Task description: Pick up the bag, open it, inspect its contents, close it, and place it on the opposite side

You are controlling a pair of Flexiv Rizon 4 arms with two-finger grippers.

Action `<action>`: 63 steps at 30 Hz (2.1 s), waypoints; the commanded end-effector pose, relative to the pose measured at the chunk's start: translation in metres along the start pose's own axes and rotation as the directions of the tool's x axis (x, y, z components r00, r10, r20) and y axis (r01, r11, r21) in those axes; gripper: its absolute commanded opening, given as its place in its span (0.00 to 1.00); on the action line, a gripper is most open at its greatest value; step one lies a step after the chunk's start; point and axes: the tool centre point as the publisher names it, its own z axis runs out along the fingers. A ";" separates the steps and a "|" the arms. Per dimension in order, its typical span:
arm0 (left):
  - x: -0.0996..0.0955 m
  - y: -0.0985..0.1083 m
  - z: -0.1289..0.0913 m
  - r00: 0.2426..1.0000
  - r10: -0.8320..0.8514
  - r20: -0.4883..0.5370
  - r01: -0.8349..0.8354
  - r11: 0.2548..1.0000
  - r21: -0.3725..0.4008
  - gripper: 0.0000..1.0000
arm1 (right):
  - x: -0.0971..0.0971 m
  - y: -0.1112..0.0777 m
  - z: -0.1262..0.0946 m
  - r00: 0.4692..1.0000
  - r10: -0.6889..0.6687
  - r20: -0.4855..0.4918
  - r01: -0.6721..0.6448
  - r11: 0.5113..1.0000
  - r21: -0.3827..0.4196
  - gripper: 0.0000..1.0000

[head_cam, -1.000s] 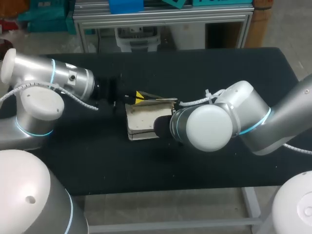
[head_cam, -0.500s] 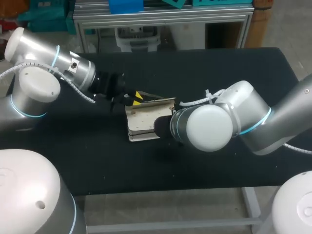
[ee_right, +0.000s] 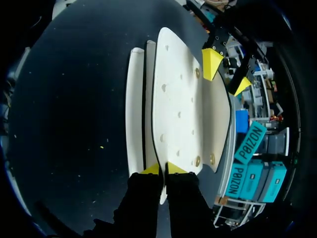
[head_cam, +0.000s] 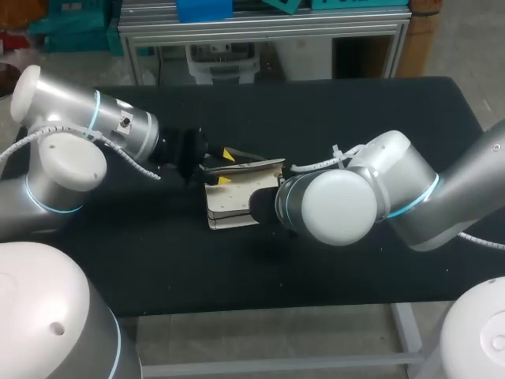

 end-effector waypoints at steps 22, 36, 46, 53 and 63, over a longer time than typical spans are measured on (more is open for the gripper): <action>-0.035 0.033 0.033 0.993 -0.111 -0.029 0.109 0.991 -0.078 0.43 | 0.005 -0.003 0.001 0.988 0.001 0.157 0.000 1.000 -0.012 0.00; -0.038 0.030 0.035 0.992 -0.114 -0.052 0.108 0.988 -0.109 0.00 | 0.005 -0.003 0.001 0.988 0.001 0.157 0.000 1.000 -0.012 0.00; -0.040 0.024 0.025 0.987 -0.151 -0.048 0.147 0.986 -0.077 0.00 | 0.002 -0.003 -0.004 0.989 0.011 0.150 -0.009 1.000 -0.013 0.00; -0.045 0.008 0.012 0.984 -0.178 -0.021 0.177 0.983 -0.043 0.00 | -0.010 -0.001 -0.025 0.992 0.014 0.124 -0.012 1.000 -0.014 1.00; -0.063 -0.013 -0.007 0.972 -0.234 0.038 0.235 0.972 -0.025 0.00 | -0.021 0.004 -0.072 0.995 -0.018 0.094 0.025 0.997 -0.074 1.00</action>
